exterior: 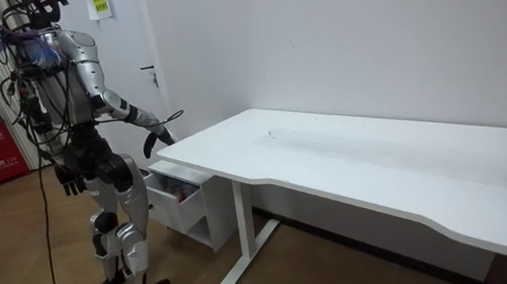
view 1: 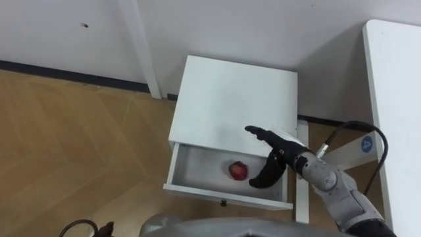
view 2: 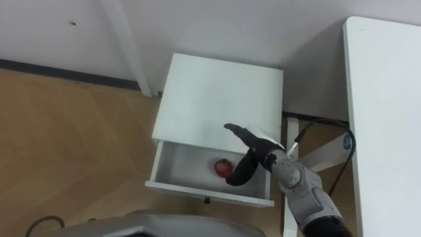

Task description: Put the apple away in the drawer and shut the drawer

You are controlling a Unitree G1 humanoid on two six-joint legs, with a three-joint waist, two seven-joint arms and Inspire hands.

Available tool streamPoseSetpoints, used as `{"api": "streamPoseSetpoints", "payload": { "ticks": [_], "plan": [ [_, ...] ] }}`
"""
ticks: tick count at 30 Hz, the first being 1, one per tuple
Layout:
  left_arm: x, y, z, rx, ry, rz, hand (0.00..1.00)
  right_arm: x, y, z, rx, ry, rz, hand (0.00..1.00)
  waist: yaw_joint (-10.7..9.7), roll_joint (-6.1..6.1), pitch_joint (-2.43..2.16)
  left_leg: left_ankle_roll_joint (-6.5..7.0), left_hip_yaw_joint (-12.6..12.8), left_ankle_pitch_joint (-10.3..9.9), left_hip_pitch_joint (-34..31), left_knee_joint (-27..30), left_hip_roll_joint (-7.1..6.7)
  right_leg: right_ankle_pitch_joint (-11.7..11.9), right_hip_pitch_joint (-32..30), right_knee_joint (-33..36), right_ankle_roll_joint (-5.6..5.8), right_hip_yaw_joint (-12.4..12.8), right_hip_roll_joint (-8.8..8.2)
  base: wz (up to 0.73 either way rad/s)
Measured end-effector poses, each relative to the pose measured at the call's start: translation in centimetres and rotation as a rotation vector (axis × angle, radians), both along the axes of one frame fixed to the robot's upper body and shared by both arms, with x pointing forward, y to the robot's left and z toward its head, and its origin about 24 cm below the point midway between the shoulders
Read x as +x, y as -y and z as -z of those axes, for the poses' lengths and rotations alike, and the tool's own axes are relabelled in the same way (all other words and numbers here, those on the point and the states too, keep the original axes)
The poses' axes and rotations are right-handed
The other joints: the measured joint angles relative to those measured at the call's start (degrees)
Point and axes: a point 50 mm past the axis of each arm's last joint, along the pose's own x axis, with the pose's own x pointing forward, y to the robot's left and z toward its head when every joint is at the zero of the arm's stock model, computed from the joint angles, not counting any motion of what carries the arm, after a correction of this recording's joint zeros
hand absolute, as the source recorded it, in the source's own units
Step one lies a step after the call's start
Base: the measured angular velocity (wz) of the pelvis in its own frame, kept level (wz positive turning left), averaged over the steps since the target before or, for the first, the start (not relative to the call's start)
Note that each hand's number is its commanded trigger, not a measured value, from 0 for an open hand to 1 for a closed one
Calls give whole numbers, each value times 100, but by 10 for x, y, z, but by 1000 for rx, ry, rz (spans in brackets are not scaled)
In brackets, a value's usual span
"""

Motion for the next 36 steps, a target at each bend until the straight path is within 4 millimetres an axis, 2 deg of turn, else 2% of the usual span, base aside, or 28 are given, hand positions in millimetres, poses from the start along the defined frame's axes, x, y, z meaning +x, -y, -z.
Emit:
{"api": "streamPoseSetpoints", "payload": {
  "ticks": [12, 16, 17, 19, 21, 22, 24, 25, 26, 27, 28, 29, 30, 31, 32, 33, 34, 35, 36],
  "plan": [
    [3, 0, -1, -2, 13, -4, 0, 1, 1, 0, 7, 8, 15, 0, -32, 28, 15, 0, -52, 0, -1, 10, -9, 0, 22, -1, 0, -40, -6, 1],
    [2, 0, -1, 1, 11, -7, 0, -6, 9, 10, -11, -14, 75, 0, -32, 13, 1, 2, -49, 1, 7, 8, -12, -1, 27, 0, 1, 12, -9, 1],
    [1, 0, -1, 1, 10, -7, 0, -9, 12, 14, 3, -30, 111, 0, -40, 27, 8, 2, -49, 1, 7, 9, -12, -1, 26, 1, 1, 22, -10, -4],
    [0, 0, 0, 4, 7, -9, 0, -13, 20, 20, 32, -43, 208, 0, -59, 22, -8, 2, -24, 1, 10, 11, -14, -1, 28, 6, 2, 32, -14, 0],
    [-3, -1, 0, 5, -2, -19, 0, -16, 30, 24, 35, -37, 303, 0, -139, 44, -7, 7, 23, -3, 7, 25, -16, -4, 34, 19, 6, 0, -64, 4],
    [-4, -1, 0, 5, -4, -23, 0, -18, 39, 26, 31, -29, 371, 0, -243, 67, 4, 22, 37, -13, -9, 87, -20, -10, 24, 89, 16, -51, -90, 11],
    [-6, 0, 0, 0, 0, -61, 0, -22, 56, 27, 42, -20, 510, 0, -352, 146, 18, 77, 215, -45, -33, 209, -42, -104, -199, 638, 113, -36, -179, 5],
    [-4, 0, 0, -3, 11, -80, 0, -25, 68, 27, 41, -3, 601, 0, -438, 219, -2, 129, 345, -79, -31, 214, -26, -186, -607, 1473, 168, 1, -288, 0],
    [-2, -3, 0, 4, 11, -77, 0, -27, 77, 26, 37, 18, 678, 0, -515, 234, 1, 179, 367, -77, -9, 218, -56, -126, -1213, 2672, 143, 81, -485, 0],
    [-3, -5, -1, 9, 9, -77, 0, -30, 81, 27, 35, 21, 712, 0, -578, 214, -1, 219, 380, -90, 2, 258, -116, 16, -1529, 3303, 125, 140, -612, -10],
    [-2, -8, -1, 16, 10, -90, 0, -35, 92, 28, 27, 19, 781, 0, -628, 263, -11, 321, 470, -167, -14, 488, -102, 695, -2174, 4304, 155, 464, -698, -43],
    [-1, -11, -1, 23, 15, -95, 0, -35, 100, 28, 31, 32, 848, 0, -642, 448, 25, 389, 491, -269, -121, 726, 19, 1611, -2920, 5261, 251, 771, -588, -61],
    [0, -13, -2, 29, 17, -97, 0, -34, 102, 27, 39, 47, 870, 0, -645, 498, 44, 421, 493, -329, -172, 814, 63, 1645, -3329, 6062, 194, 896, -506, -72],
    [2, -20, -4, 45, 15, -104, 0, -35, 106, 27, 64, 60, 912, 0, -684, 554, 78, 436, 396, -390, -303, 1023, 192, 1273, -4188, 7930, 59, 998, -321, -36],
    [5, -24, -5, 56, 9, -112, 0, -44, 111, 30, 82, 44, 964, 0, -804, 727, 95, 454, 288, -404, -394, 1126, 423, 942, -4846, 9319, -87, 837, -129, -16],
    [8, -26, -5, 62, 9, -114, 0, -50, 114, 33, 82, 25, 991, 0, -839, 817, 104, 447, 244, -396, -406, 1131, 548, 833, -5120, 9793, -125, 767, -59, 10],
    [15, -30, -7, 73, 14, -113, 0, -63, 116, 40, 68, -23, 1027, 0, -840, 996, 91, 416, 183, -391, -424, 1165, 720, 695, -5470, 10272, -75, 719, -5, 8],
    [18, -36, -9, 90, 19, -106, 0, -71, 114, 46, 54, -66, 1031, 0, -842, 898, 128, 377, 315, -486, -512, 1454, 628, 555, -5639, 10439, 121, 899, -51, 6],
    [19, -39, -11, 99, 26, -106, 0, -73, 113, 48, 53, -79, 1030, 0, -847, 748, 146, 344, 477, -587, -611, 1699, 544, 463, -5644, 10434, 213, 1076, -163, 10]
  ]
}}
